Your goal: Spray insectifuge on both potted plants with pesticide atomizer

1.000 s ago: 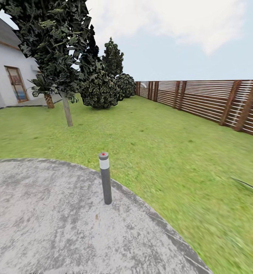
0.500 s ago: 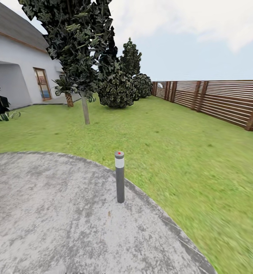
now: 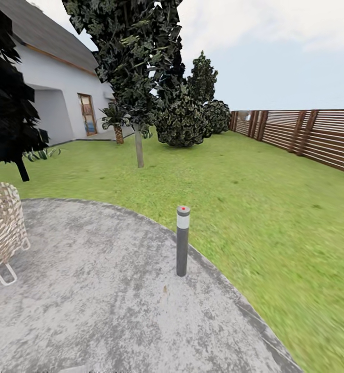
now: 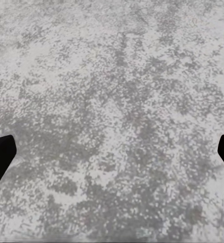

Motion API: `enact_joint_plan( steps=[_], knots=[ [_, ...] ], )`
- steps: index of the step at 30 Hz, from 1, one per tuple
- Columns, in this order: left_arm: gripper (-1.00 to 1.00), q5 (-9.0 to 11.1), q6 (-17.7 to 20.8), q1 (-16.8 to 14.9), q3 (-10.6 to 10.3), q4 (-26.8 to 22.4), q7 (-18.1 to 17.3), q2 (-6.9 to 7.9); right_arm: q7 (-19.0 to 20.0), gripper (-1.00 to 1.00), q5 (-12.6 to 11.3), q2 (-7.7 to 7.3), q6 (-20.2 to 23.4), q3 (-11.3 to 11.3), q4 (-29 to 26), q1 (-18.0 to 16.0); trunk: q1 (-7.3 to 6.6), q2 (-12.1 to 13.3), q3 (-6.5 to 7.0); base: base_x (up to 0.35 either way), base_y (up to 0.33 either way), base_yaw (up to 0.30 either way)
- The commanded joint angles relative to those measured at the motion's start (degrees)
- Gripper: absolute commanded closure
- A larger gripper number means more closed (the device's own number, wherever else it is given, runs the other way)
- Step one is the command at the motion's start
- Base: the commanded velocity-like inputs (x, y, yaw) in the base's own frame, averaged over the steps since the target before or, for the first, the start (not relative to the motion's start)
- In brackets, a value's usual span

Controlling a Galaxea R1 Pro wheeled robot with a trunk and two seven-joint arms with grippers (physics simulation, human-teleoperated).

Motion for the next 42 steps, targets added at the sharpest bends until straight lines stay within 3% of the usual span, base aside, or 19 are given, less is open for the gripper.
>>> enact_joint_plan(
  steps=[1, 42],
  knots=[
    [-1.00, -0.01, -0.20, -0.06, -0.02, 0.08, 0.14, -0.01, -0.15, -1.00, 0.02, -0.01, -0.15, 0.02, 0.01, 0.00, 0.00, -0.03, -0.06, 0.000, 0.000, 0.279],
    [-1.00, 0.04, -0.20, -0.06, -0.02, 0.08, 0.17, -0.06, -0.24, -1.00, 0.02, -0.01, -0.22, 0.11, -0.25, -0.04, 0.00, -0.03, -0.06, 0.000, 0.000, 0.279]
  ],
)
